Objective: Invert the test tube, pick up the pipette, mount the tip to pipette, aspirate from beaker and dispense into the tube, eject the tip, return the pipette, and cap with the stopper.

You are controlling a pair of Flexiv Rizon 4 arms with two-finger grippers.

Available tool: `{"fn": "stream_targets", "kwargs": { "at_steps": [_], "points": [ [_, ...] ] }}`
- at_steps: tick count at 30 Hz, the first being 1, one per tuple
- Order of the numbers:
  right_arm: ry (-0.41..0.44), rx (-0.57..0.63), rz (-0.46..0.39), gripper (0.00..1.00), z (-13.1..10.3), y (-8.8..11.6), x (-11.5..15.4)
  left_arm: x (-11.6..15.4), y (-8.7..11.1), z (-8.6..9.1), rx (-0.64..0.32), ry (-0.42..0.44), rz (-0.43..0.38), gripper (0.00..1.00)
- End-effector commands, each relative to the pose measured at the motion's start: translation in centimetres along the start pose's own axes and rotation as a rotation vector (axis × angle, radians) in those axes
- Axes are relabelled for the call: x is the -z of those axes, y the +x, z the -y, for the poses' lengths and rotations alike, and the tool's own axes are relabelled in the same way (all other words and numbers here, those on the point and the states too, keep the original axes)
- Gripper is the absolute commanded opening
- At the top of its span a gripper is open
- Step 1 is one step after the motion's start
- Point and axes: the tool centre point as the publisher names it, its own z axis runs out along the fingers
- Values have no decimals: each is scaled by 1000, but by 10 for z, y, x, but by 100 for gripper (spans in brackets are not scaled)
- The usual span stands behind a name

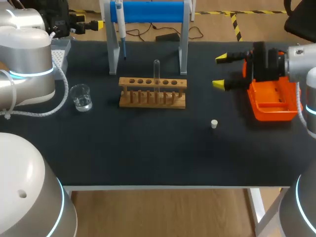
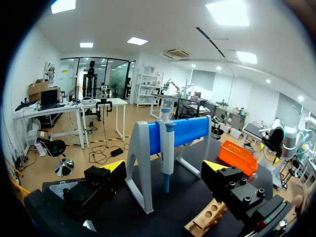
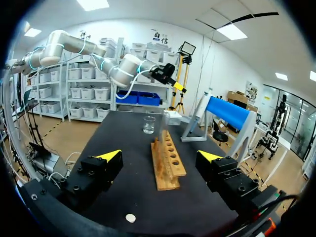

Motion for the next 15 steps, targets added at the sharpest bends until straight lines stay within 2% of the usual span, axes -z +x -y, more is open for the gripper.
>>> {"fn": "stream_targets", "kwargs": {
  "at_steps": [1,11,15],
  "points": [
    [-1,0,32,100,2,12,-12,0,0,0,0,0,0,100],
    [-1,0,32,100,2,12,-12,0,0,0,0,0,0,100],
    [-1,0,32,100,2,12,-12,11,42,-12,-77,-2,-48,100]
  ]
}}
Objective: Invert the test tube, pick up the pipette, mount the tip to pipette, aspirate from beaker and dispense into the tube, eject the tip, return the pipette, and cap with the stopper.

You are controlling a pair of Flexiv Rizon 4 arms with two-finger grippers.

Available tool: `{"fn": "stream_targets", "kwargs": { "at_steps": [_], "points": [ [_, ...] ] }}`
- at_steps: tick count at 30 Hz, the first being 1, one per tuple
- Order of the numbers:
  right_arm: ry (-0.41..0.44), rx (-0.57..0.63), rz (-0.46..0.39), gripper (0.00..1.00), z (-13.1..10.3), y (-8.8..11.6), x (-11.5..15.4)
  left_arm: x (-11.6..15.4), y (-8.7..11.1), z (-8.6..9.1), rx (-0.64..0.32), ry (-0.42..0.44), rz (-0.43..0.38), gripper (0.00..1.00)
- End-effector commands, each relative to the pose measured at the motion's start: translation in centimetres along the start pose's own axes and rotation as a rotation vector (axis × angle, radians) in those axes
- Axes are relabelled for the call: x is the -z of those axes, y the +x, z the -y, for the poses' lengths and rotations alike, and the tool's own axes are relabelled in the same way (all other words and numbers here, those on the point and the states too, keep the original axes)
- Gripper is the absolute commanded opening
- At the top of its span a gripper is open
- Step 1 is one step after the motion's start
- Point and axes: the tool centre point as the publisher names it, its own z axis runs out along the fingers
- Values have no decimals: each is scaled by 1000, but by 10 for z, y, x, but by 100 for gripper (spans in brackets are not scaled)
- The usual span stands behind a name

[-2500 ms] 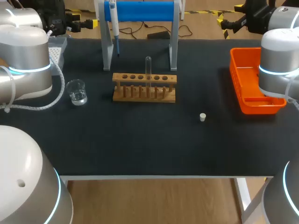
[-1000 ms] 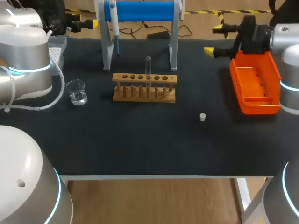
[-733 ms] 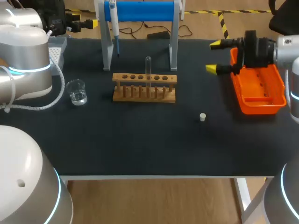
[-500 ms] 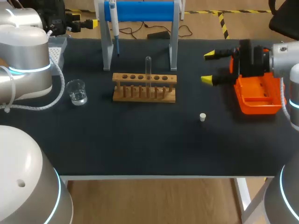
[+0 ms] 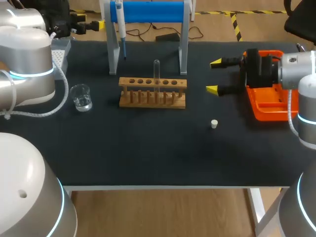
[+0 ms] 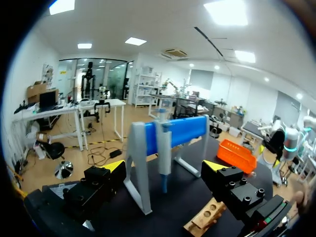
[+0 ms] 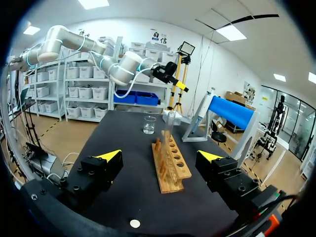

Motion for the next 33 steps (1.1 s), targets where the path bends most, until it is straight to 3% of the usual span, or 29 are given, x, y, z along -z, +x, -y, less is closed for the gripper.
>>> {"fn": "stream_targets", "kwargs": {
  "at_steps": [1,9,14,25,33],
  "points": [
    [0,1,1,100,0,1,1,14,38,-14,-42,2,-25,100],
    [0,1,1,100,0,1,1,18,116,-36,-144,20,-129,100],
    [0,1,1,100,0,1,1,18,145,-47,-222,-3,-219,100],
    [0,1,1,100,0,1,1,12,162,-69,-300,-74,-347,100],
    [0,1,1,100,0,1,1,11,159,-75,-283,-93,-364,100]
  ]
}}
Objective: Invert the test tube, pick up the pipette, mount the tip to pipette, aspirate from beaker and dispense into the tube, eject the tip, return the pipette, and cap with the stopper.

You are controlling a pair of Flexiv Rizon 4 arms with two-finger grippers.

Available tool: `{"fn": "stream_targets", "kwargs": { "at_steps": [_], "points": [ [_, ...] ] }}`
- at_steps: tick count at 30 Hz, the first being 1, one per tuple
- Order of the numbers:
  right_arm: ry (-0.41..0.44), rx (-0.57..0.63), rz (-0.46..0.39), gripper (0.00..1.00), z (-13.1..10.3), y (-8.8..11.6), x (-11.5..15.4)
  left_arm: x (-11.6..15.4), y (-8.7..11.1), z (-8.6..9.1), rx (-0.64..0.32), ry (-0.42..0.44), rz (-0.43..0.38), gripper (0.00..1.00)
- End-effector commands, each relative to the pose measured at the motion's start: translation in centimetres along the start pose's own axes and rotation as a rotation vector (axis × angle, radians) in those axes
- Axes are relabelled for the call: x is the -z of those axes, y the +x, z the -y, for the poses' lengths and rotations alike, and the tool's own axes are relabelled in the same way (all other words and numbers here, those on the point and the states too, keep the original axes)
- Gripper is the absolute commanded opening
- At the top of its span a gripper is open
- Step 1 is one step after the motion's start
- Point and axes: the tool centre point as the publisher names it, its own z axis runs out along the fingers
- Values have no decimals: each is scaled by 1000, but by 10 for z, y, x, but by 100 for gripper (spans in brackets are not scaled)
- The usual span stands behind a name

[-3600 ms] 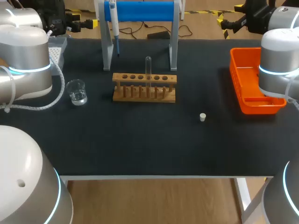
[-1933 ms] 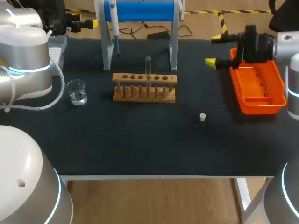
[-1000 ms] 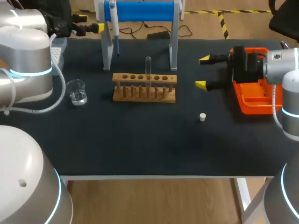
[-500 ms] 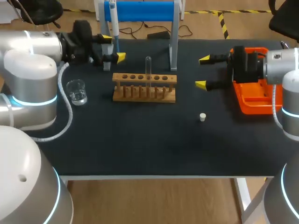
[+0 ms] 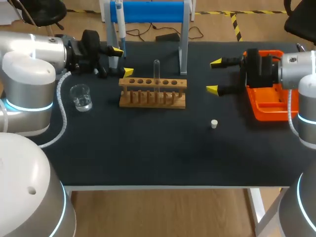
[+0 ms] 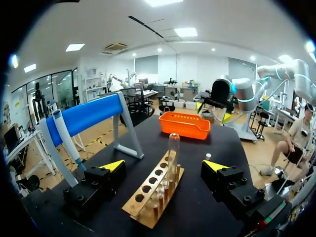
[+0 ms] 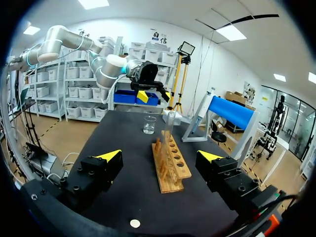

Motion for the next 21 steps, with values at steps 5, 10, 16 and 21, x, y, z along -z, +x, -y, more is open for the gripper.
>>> {"fn": "stream_targets", "kwargs": {
  "at_steps": [5,10,16,21],
  "points": [
    [-1,1,1,100,0,1,1,0,-3,1,4,7,-11,100],
    [-1,1,1,100,0,1,1,0,-3,1,4,7,-11,100],
    [-1,1,1,100,0,1,1,0,-3,1,4,7,-11,100],
    [-1,1,1,100,0,1,1,0,-3,1,4,7,-11,100]
  ]
}}
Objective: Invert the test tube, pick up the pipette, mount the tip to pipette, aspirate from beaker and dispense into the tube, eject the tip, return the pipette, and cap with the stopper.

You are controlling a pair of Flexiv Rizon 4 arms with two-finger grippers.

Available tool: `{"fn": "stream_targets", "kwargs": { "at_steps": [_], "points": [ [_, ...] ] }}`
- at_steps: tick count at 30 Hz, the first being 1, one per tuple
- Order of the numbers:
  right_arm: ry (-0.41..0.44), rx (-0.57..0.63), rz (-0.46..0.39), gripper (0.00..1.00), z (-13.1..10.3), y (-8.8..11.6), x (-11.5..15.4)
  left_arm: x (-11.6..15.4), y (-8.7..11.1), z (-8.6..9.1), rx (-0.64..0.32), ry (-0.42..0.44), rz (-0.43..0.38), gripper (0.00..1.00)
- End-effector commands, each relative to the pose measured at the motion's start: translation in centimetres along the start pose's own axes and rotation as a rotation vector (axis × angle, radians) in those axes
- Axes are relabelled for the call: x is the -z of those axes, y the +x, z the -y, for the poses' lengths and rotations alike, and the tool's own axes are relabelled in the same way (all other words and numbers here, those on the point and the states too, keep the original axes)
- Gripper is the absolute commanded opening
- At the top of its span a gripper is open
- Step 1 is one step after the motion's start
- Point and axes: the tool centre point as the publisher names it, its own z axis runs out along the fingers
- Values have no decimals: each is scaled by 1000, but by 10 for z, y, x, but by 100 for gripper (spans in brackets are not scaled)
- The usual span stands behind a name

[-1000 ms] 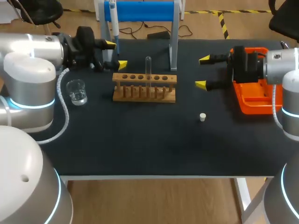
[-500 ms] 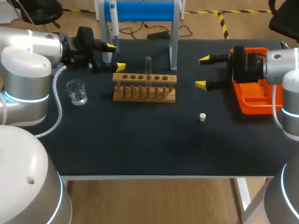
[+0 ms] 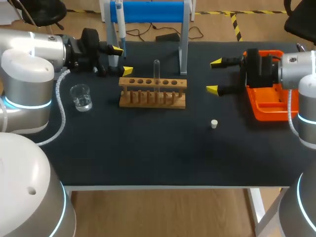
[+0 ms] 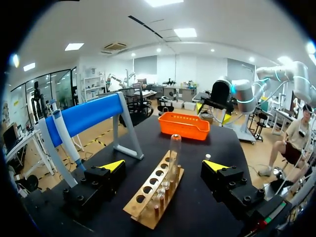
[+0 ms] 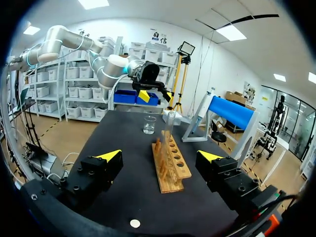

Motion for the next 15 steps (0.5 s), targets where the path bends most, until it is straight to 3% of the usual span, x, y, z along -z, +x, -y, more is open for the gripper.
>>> {"fn": "stream_targets", "kwargs": {
  "at_steps": [1,15],
  "points": [
    [-2,4,1,100,-1,1,-3,0,0,0,0,2,0,100],
    [-89,47,-100,100,-34,5,-54,0,0,0,0,2,0,100]
  ]
}}
